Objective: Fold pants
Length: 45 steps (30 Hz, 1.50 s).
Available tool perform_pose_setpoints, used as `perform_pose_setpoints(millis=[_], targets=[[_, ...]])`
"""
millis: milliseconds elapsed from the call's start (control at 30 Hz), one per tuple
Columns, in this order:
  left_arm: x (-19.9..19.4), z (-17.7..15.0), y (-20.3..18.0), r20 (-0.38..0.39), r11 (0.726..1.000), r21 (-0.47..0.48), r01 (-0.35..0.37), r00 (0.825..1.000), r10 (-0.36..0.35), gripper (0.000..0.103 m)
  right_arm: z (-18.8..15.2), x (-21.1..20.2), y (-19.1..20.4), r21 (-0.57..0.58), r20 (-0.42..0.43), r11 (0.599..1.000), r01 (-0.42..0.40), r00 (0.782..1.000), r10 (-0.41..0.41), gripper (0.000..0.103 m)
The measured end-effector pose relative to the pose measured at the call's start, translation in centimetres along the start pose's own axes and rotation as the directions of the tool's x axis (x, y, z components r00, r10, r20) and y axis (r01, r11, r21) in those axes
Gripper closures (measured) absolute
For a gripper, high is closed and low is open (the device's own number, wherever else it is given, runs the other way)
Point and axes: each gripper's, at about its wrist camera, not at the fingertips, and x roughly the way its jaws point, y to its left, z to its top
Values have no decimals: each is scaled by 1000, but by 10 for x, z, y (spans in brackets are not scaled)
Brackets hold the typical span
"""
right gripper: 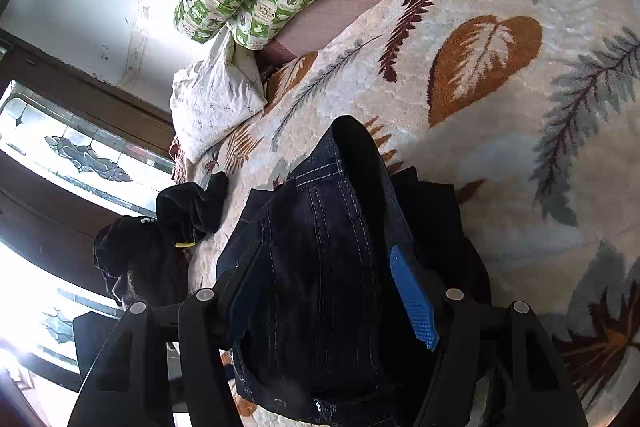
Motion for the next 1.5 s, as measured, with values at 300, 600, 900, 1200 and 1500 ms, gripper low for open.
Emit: perform_pose_setpoints(millis=[300,600,900,1200,1500], targets=[[37,-12,4,-26,985,-170,-25,999,21,15,37,43,2,-49,-57,999,-8,998,6,36],[68,-1,-21,-83,977,-191,-96,993,82,60,40,46,5,-136,-104,990,-39,994,24,98],[117,-29,-16,-253,985,-154,-75,967,34,75,35,16,-34,-63,-95,998,31,995,-37,97],[39,-29,-65,-107,995,93,-31,993,41,63,33,3,-42,40,-45,999,-25,999,27,57],[-1,28,-58,207,967,86,-242,953,220,20,-1,-49,3,-147,61,989,-29,997,38,53]])
